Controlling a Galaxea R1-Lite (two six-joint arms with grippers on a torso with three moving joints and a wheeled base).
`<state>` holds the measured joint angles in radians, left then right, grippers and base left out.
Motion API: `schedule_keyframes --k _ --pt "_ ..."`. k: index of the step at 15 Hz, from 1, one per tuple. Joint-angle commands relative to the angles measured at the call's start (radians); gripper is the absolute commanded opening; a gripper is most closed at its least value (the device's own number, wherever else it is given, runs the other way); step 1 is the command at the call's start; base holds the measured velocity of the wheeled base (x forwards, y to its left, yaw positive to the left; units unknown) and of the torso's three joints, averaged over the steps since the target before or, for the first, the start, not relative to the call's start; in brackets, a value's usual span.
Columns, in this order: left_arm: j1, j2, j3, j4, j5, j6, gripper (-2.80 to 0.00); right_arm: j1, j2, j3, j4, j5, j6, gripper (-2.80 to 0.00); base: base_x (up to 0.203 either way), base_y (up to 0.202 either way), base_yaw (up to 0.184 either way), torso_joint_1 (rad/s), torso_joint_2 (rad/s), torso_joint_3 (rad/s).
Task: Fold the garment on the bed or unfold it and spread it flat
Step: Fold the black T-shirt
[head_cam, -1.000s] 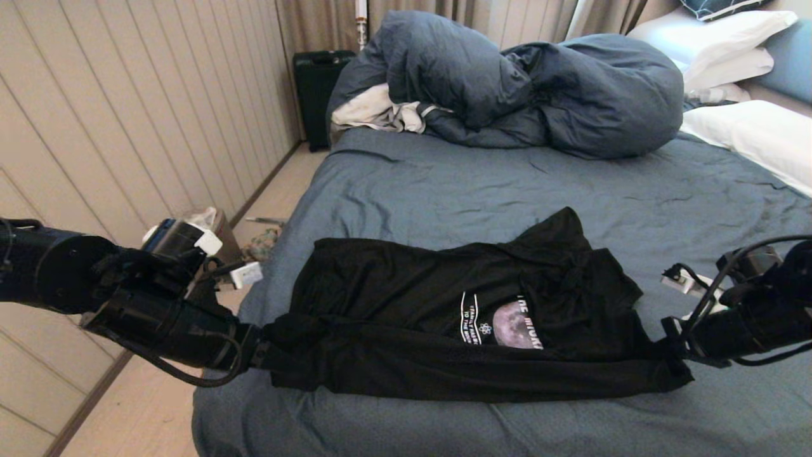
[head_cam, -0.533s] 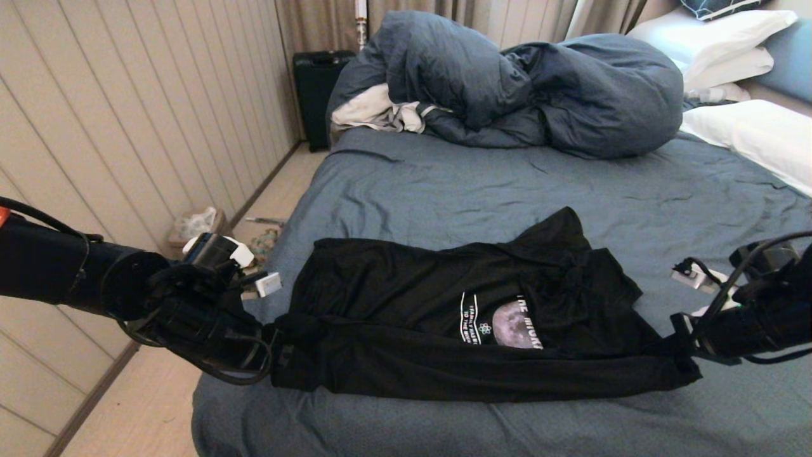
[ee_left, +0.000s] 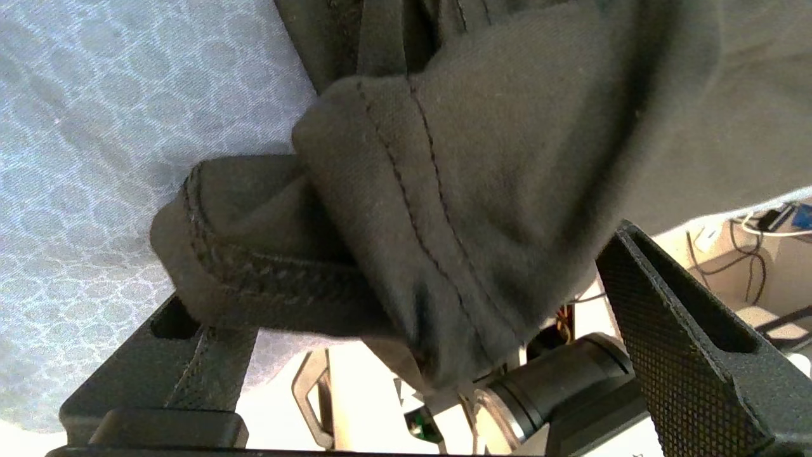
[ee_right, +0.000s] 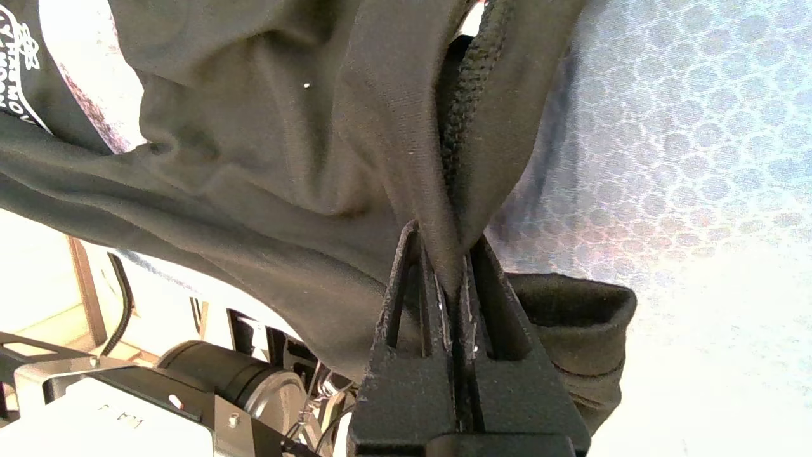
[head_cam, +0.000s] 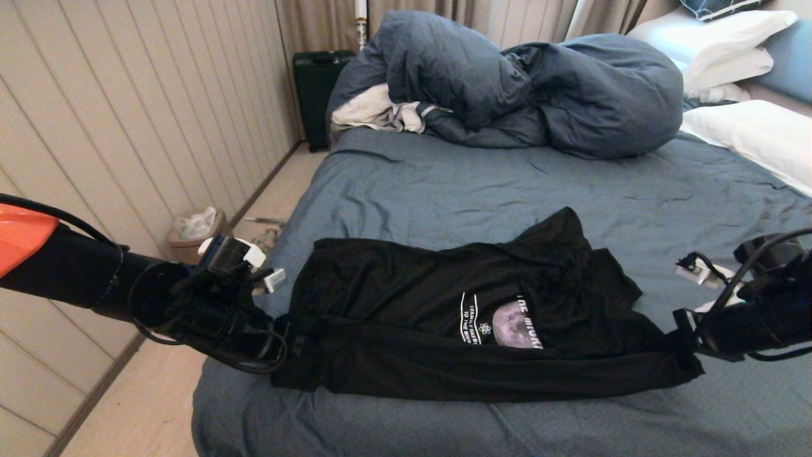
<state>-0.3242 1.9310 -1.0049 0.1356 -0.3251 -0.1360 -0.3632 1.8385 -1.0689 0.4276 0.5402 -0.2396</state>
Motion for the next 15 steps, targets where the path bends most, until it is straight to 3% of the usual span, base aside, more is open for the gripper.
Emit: schedule_keyframes --k 1,5,6,15 --pt "-0.003 0.017 0.004 -0.001 -0.004 -0.001 0.0 0.001 -0.008 -0.005 0.002 0.004 -0.001 -2.8 0.0 0.0 0.0 0.0 0.0 0.0" --pt "-0.03 0.037 0.0 -0.002 -0.003 -0.004 0.0 0.004 -0.005 -0.008 0.0 0.004 -0.001 -2.8 0.0 0.0 0.0 0.0 0.0 0.0" --pt "-0.035 0.036 0.001 -0.002 -0.003 -0.004 -2.8 0.004 -0.002 -0.009 0.0 0.004 -0.001 -2.8 0.0 0.0 0.0 0.0 0.0 0.0" --pt "-0.04 -0.064 0.039 -0.04 0.015 -0.004 -2.8 0.004 -0.021 -0.005 0.002 0.004 -0.001 -2.8 0.0 0.0 0.0 0.0 0.0 0.0"
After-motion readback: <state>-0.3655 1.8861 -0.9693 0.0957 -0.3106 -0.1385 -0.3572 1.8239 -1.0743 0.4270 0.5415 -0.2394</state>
